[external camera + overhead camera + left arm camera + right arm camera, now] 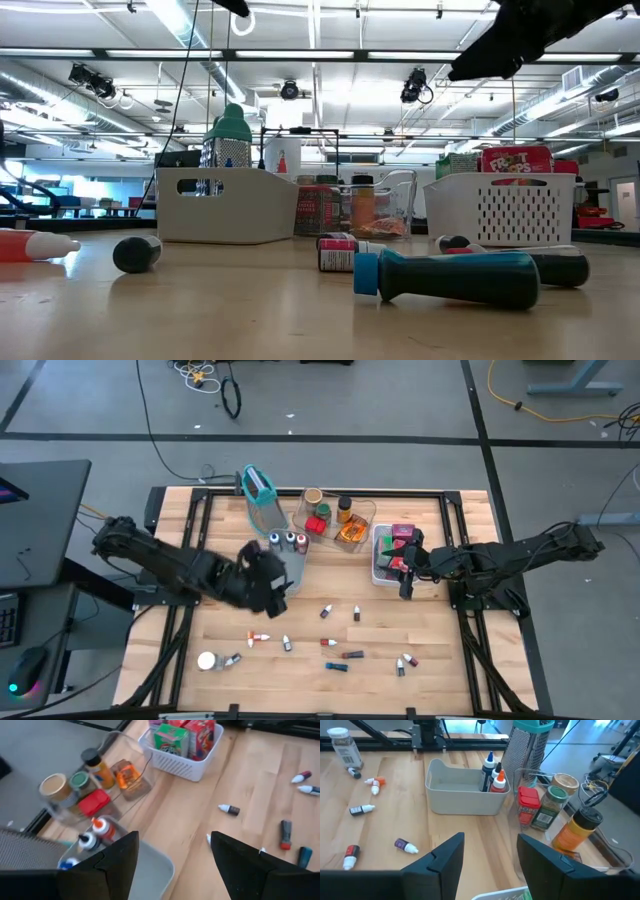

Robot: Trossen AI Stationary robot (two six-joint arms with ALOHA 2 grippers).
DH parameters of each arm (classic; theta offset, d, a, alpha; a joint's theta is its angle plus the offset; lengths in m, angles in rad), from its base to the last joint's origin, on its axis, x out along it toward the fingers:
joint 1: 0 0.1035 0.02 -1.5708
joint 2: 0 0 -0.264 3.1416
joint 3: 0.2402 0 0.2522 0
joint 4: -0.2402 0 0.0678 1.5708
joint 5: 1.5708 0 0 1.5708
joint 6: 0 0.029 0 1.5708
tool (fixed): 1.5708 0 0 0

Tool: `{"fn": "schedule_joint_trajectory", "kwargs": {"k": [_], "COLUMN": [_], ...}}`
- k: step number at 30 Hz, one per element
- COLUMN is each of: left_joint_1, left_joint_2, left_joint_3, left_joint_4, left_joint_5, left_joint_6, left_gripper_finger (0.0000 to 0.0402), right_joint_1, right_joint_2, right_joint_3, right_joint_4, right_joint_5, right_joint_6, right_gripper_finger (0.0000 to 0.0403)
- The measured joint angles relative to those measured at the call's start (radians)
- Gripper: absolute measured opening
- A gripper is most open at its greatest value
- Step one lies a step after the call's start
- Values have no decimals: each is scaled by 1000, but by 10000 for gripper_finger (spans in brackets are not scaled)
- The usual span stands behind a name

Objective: Pick & Place Kitchen Items
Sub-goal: Put the white seasoning bottle into the transparent bin

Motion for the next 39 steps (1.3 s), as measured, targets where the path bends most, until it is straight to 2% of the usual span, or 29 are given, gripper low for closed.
{"fn": "schedule_joint_trajectory", "kwargs": {"k": [3, 5, 7, 10, 14, 19, 21, 25, 27, 29, 31, 33, 36, 39], "left_joint_1": [-69, -103, -131, -182, -254, -368, -398, -439, -458, -481, -509, -539, -574, -603], "left_joint_2": [0, 0, 0, 0, 0, 0, 0, 0, 0, 0, 0, 0, 0, 0], "left_joint_3": [0, 0, 0, -5, -55, -128, -152, -155, -155, -155, -155, -155, -155, -155], "left_joint_4": [-92, -177, -279, -406, -408, -363, -324, -301, -275, -247, -231, -195, -147, -97], "left_joint_5": [-75, -89, -36, 120, 211, 213, 244, 443, 535, 583, 572, 499, 415, 399], "left_joint_6": [-127, -228, -281, -298, -297, -403, -453, -495, -586, -661, -710, -746, -748, -723], "left_gripper_finger": [254, 254, 254, 254, 254, 254, 254, 254, 254, 254, 254, 254, 254, 254], "right_joint_1": [0, 0, 0, 0, 0, 0, 0, 0, 0, 0, 0, 0, 0, 0], "right_joint_2": [0, 0, 0, 0, 0, 0, 0, 0, 0, 0, 0, 0, 0, 0], "right_joint_3": [0, 0, 0, 0, 0, 0, 0, 0, 0, 0, 0, 0, 0, 1], "right_joint_4": [0, 0, 0, 0, -1, -1, -1, -1, -1, -1, -1, -1, 9, 34], "right_joint_5": [0, 0, 0, 0, 0, 0, 0, 0, 0, 1, 1, 1, 1, 2], "right_joint_6": [17, 23, 24, 25, 25, 25, 25, 22, 22, 22, 21, 19, -12, -43], "right_gripper_finger": [194, 194, 194, 194, 194, 194, 194, 194, 194, 194, 194, 194, 194, 194]}}
